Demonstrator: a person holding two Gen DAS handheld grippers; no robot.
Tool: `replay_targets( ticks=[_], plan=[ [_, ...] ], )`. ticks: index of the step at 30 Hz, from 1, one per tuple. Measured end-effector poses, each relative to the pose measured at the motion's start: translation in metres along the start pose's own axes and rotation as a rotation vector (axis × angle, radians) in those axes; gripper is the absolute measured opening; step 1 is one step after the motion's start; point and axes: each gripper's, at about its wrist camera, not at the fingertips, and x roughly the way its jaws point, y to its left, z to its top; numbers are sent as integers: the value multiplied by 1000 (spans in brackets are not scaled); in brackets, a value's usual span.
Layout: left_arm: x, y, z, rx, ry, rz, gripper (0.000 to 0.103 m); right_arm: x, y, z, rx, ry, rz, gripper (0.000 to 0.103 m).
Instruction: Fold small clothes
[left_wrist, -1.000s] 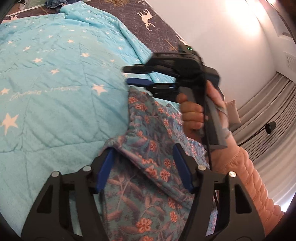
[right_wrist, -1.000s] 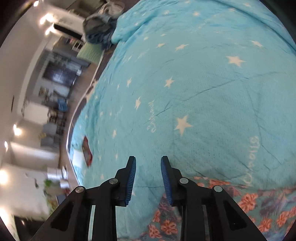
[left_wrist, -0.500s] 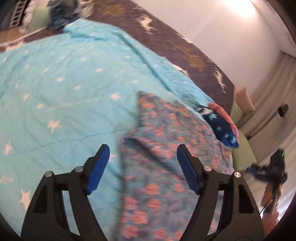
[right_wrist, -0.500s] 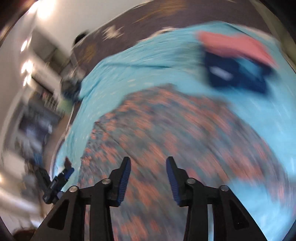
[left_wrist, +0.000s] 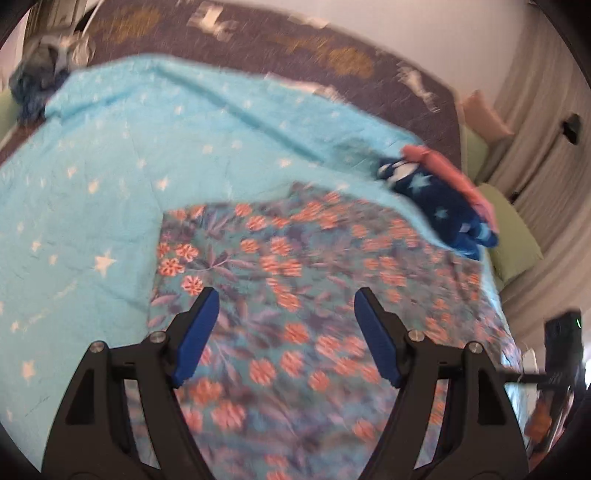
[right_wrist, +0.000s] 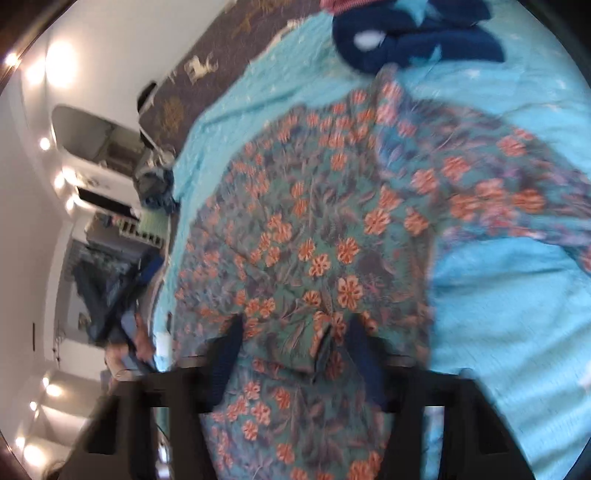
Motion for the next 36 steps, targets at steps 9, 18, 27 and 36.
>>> replay_targets(
  ticks=[9,18,27,36],
  plan=[
    [31,59,8,-120,-26,203,69,-60,62,22,-178,-307,74,3],
    [4,85,-3,-232,-117,192,69,-1,-30,53,56,-200,-230,10],
    [-44,65,-20,-219,-141,-5,69,-41,12,10,-100,-230,-149,25],
    [-72,45,-86,-125,13,-122,62,4,39,-28,-159,-90,-71,36]
  ],
)
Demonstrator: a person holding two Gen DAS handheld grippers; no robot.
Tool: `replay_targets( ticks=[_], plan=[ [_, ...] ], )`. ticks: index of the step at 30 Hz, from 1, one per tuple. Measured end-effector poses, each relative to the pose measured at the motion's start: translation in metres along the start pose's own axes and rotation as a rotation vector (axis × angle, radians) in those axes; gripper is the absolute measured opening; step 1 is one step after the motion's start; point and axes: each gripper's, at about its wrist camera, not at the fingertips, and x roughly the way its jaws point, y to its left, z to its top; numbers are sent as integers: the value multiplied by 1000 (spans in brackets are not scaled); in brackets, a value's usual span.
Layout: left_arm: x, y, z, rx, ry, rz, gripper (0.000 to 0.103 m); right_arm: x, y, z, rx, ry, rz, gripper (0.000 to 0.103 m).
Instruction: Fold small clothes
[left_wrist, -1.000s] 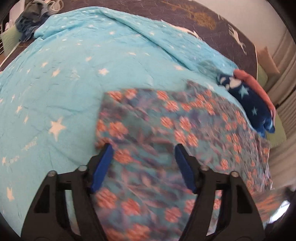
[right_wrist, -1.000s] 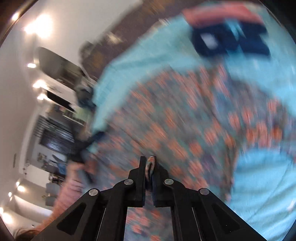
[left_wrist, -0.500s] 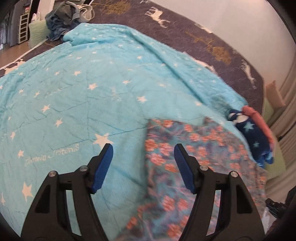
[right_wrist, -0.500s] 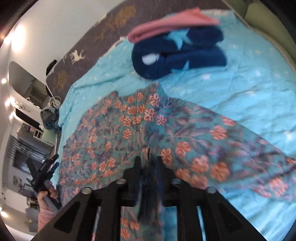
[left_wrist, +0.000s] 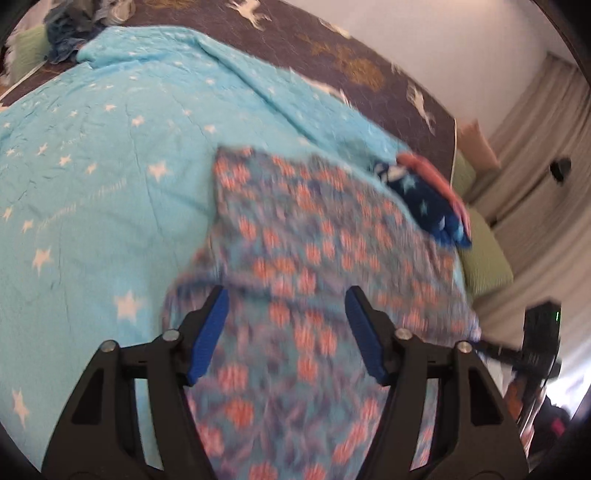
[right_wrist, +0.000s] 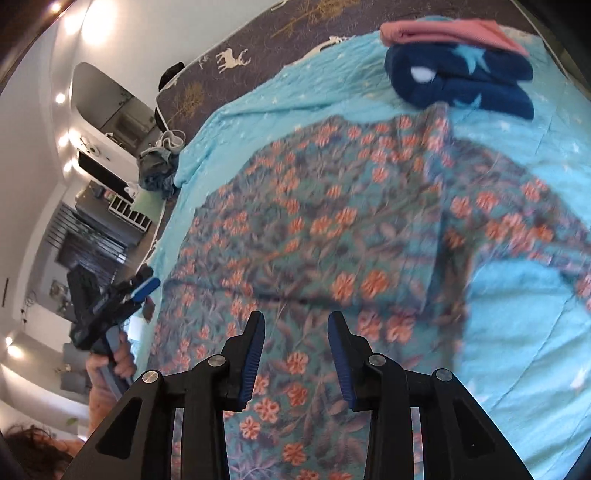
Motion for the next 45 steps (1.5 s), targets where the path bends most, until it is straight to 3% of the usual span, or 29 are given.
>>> replay_targets(
  ticks=[3,5,6,7,9,11,14,17,18,19,20,22,26,31,38,41,43,45],
  plan=[
    [19,16,-6,-105,95,-89,60,-8,-6,-13,52,-10,16,40],
    [27,30,-2,-182,37,-107,59,-16,-13,-19,93,-37,12,42],
    [27,35,3,-203,-11,-89,59,-23,-19,-23,121,-50,11,42],
    [25,42,11,-229,-78,-17,59,-29,-24,-24,149,-66,12,42],
    [22,53,19,-273,-143,8,46,-44,-33,-31,194,-103,8,43],
    [21,60,16,-328,-148,56,22,-62,-43,-40,232,-139,-12,46],
    [19,48,5,-243,-176,141,21,-88,-71,-55,326,-206,-66,52],
    [11,40,5,-216,-199,152,21,-106,-109,-69,477,-259,-104,53],
    [10,39,7,-215,-178,150,23,-112,-125,-76,549,-282,-90,53],
    [11,37,6,-219,-158,150,32,-116,-137,-82,604,-301,-73,53],
    [6,36,3,-225,-146,151,48,-123,-152,-90,670,-329,-48,53],
    [-11,35,-5,-215,-174,163,62,-139,-177,-106,780,-401,-18,53],
    [-37,11,-9,-102,-201,156,65,-169,-214,-130,917,-513,-37,61],
    [-44,-29,-5,19,-221,111,75,-190,-248,-133,1014,-584,-23,61],
    [-15,-68,-13,115,-115,75,75,-192,-281,-123,1165,-625,-40,66],
    [-6,-77,-17,143,-78,90,75,-208,-278,-110,1093,-660,-147,66],
    [-2,-78,-19,147,-68,93,75,-216,-283,-88,1000,-612,-263,73],
    [2,-79,-21,145,-58,99,75,-213,-298,-65,891,-525,-287,80]
  ],
)
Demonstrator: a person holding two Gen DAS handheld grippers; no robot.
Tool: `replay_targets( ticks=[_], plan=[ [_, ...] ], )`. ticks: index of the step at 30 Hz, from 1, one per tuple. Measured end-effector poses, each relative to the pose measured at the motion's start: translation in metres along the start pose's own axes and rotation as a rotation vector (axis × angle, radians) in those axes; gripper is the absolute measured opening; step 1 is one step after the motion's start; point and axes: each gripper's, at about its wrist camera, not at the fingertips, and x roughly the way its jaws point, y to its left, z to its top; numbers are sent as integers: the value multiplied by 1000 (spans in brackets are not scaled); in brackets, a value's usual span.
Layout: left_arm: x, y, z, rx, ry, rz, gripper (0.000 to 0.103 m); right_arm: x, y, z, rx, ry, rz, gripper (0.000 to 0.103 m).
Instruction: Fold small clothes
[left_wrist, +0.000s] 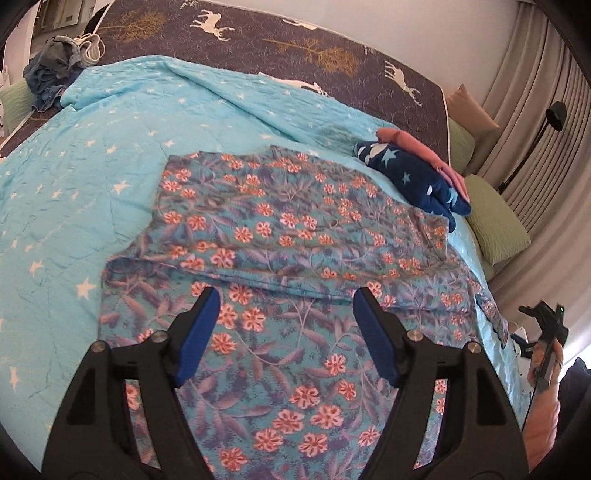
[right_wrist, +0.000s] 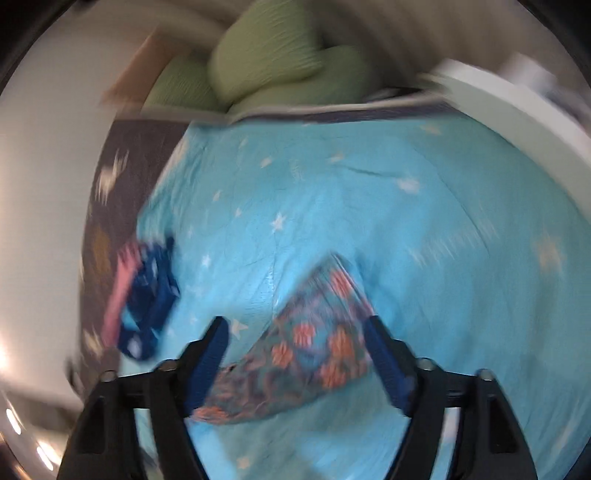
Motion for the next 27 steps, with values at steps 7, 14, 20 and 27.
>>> replay_targets(
  ticks=[7,14,20,27],
  plan=[
    [4,-9,-1,-4,12,-13,75,55,-1,31,-88,171,1,19],
    [2,-18,-8,23,13,-27,75,-43,50,-37,-523,-51,233,6],
    [10,-14,-15,-28,48,-67,75,-92,14,-130,-830,71,67,10],
    [13,-23,-22,-12,83,-85,75,-102,-80,-146,-543,134,-80,18]
  ],
)
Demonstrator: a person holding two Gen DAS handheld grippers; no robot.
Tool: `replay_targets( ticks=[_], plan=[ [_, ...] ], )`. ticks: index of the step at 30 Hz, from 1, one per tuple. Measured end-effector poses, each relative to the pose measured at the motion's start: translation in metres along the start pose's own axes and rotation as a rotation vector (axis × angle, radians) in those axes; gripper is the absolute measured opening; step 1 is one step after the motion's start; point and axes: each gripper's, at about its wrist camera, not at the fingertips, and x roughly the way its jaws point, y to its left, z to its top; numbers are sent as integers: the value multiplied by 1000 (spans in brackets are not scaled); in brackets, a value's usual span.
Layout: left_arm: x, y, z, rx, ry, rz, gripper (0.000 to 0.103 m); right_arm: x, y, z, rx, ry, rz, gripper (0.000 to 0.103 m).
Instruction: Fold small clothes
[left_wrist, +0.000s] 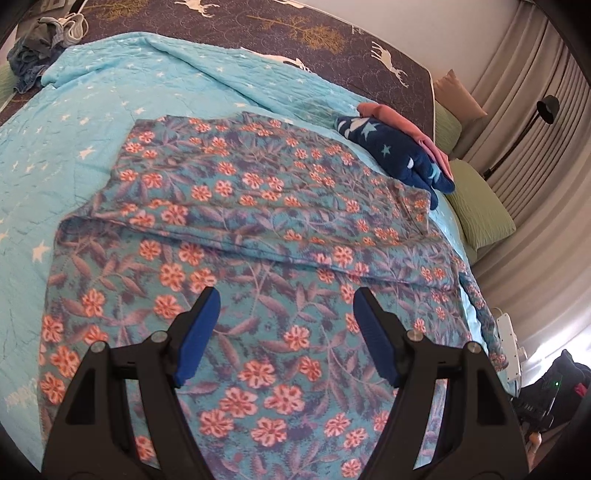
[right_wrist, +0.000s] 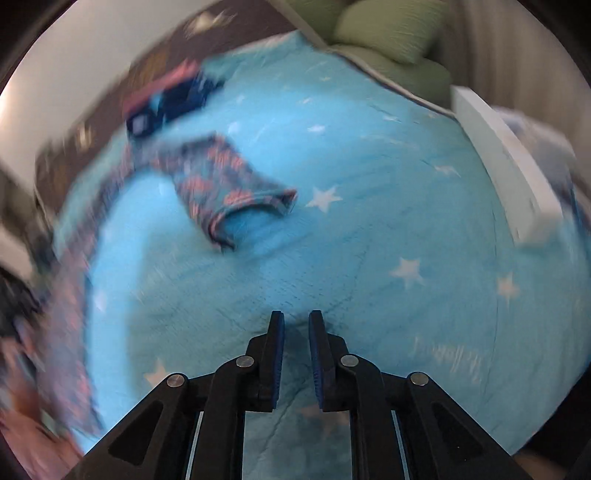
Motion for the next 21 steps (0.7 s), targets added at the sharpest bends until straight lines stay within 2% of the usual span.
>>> replay_targets(
  ticks=[1,2,3,4,5,8,10,11,12,13,15,18,21],
  plan=[
    [0,-1,0,-1,4,-5,75,-3,-8,3,74,-22,52,28],
    [-2,-3,-2,2,4,-13,75,-5,-15,6,128,-43,91,46],
    [-4,-5,-2,6,0,-15,75,-4,-22,13,199,-72,145,59],
    [-7,-6,-3,12,-6,-14,75,-1,-24,20,258,-90,187,78],
    [-10,-6,-4,19,-11,-9,75,8,-29,30,333,-96,253,82],
    [-18,-4,-6,24,-24,9,75,38,-36,53,473,-48,403,82],
    [-23,3,-6,13,-34,25,75,62,-32,69,522,0,384,81],
    [-26,8,-5,1,-40,38,75,66,-26,76,512,2,356,69],
    [-28,13,-5,-10,-44,48,75,69,-19,84,487,1,333,51],
    [-30,17,-4,-23,-47,56,75,71,-9,96,441,6,311,5],
    [-34,29,-1,-59,-55,67,75,64,6,117,404,-23,270,7],
    [-42,41,1,-106,-79,69,75,31,54,168,265,-176,208,7],
    [-46,47,-1,-119,-96,83,75,-5,128,204,88,-280,273,7]
  ],
)
